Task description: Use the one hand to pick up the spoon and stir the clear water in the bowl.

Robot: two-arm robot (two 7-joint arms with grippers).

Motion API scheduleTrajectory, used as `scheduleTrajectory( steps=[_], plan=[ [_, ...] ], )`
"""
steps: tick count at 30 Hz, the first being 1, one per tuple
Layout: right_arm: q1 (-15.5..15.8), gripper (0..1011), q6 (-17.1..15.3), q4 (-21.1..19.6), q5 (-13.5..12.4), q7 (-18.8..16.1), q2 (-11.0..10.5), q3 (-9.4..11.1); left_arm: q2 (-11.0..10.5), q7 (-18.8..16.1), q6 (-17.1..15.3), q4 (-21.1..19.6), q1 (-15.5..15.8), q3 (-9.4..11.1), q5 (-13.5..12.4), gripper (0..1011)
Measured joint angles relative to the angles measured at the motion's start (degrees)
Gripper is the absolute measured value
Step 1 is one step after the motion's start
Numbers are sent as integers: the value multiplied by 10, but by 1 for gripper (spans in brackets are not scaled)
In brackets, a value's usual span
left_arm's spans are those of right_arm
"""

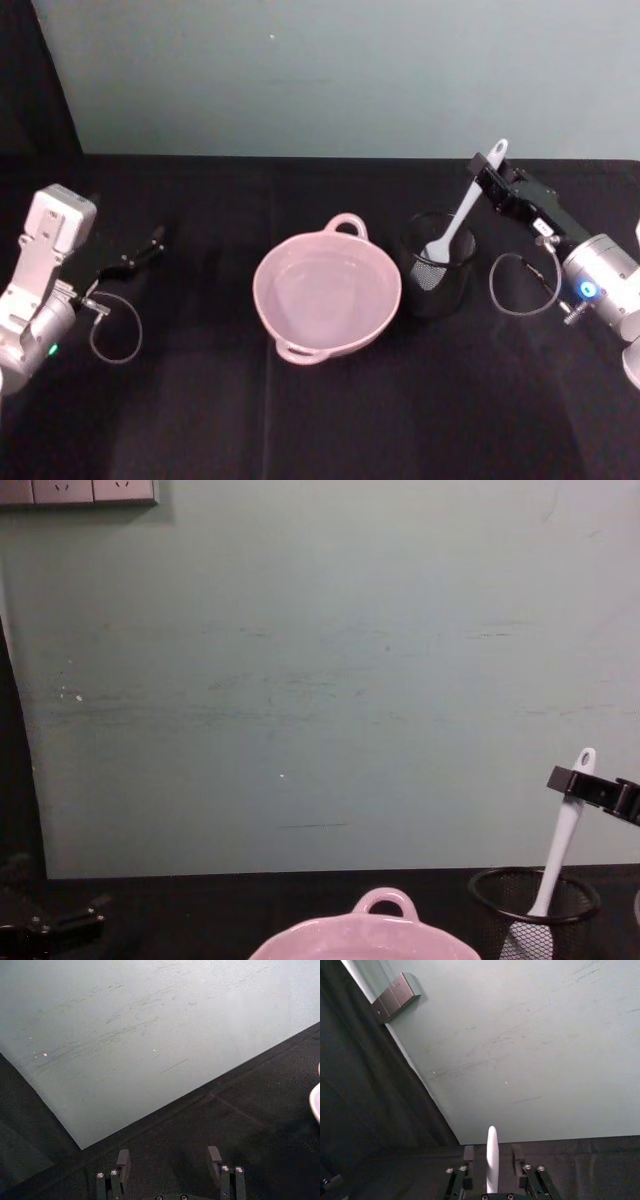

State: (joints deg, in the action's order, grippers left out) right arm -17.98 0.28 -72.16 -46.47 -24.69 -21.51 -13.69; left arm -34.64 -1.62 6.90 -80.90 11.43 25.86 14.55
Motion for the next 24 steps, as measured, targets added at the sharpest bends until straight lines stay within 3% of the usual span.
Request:
scheduleTrajectory(
  steps=[8, 15, 18, 24],
  plan=[
    [24, 695, -24, -42, 1, 22, -14, 0, 0, 0, 0, 0, 0, 0, 0, 1011],
    [64, 894, -45, -106, 0, 50, -43, 10, 0, 0, 0, 0, 0, 0, 0, 1011],
    [87, 983, -62, -143, 0, 62, -65, 18, 0, 0, 0, 0, 0, 0, 0, 1011],
    [109, 1002, -111, -183, -5, 76, -107, 22, 0, 0, 0, 0, 0, 0, 0, 1011]
  ],
)
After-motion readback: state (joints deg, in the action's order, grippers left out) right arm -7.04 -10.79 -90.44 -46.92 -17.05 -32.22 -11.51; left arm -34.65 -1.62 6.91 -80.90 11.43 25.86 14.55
